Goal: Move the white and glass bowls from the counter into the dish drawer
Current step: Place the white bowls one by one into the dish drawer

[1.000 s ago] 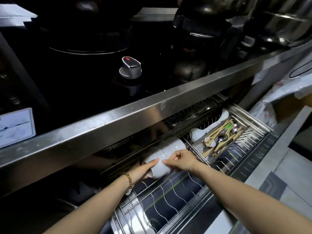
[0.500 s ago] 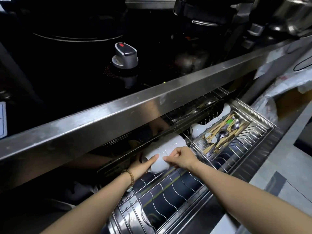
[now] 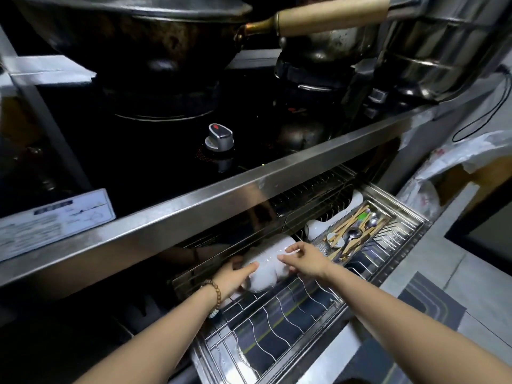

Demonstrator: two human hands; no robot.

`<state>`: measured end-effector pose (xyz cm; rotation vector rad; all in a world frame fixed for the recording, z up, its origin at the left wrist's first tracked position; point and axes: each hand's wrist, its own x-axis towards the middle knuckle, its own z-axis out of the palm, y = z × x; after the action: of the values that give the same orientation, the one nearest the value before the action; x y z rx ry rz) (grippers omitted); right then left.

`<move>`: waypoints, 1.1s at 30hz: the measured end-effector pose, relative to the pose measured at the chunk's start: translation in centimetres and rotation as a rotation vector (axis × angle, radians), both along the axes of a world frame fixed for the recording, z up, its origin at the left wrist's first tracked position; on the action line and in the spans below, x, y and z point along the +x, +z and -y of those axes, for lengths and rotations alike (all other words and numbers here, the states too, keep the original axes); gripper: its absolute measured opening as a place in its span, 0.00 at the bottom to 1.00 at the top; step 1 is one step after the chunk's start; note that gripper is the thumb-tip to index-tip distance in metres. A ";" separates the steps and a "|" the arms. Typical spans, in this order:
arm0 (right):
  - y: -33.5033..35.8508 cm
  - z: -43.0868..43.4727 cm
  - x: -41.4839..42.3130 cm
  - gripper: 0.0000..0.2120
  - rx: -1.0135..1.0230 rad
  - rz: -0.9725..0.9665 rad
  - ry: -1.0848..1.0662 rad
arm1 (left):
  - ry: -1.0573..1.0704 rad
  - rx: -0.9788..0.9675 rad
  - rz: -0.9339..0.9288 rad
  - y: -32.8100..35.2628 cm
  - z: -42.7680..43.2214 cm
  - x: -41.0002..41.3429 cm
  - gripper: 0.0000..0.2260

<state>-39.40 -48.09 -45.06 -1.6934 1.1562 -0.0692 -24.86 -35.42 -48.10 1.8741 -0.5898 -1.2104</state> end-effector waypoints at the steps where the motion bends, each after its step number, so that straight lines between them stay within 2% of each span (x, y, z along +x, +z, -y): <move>1: 1.0 -0.3 -0.6 0.12 -0.026 0.007 0.002 | -0.009 -0.014 0.015 0.9 -0.2 -0.3 0.25; 6: 6.6 -2.7 -4.5 0.22 -0.180 0.075 -0.046 | -0.053 -0.141 0.042 6.0 -1.3 -2.0 0.23; 13: 16.3 -5.1 -9.1 0.22 -0.435 0.217 -0.134 | -0.249 -0.394 0.265 16.7 -4.1 -3.8 0.24; 17: 22.8 -6.9 -9.2 0.21 -0.536 0.339 -0.136 | -0.289 -0.563 0.434 24.2 -6.7 -4.1 0.21; 26: 35.8 -12.8 -4.3 0.22 -0.777 0.537 0.099 | -0.206 -0.802 0.893 39.6 -15.8 -0.1 0.24; 29: 38.7 -15.2 -1.0 0.27 -0.771 0.570 0.174 | -0.144 -0.814 1.035 43.0 -19.5 2.6 0.23; 33: 41.4 -18.5 4.0 0.26 -0.781 0.630 0.284 | -0.030 -0.758 1.139 46.0 -24.4 6.7 0.25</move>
<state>-35.39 -29.62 -3.65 -2.2491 0.4051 -0.9045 -18.13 -11.02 -2.09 1.6923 -1.4183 0.2358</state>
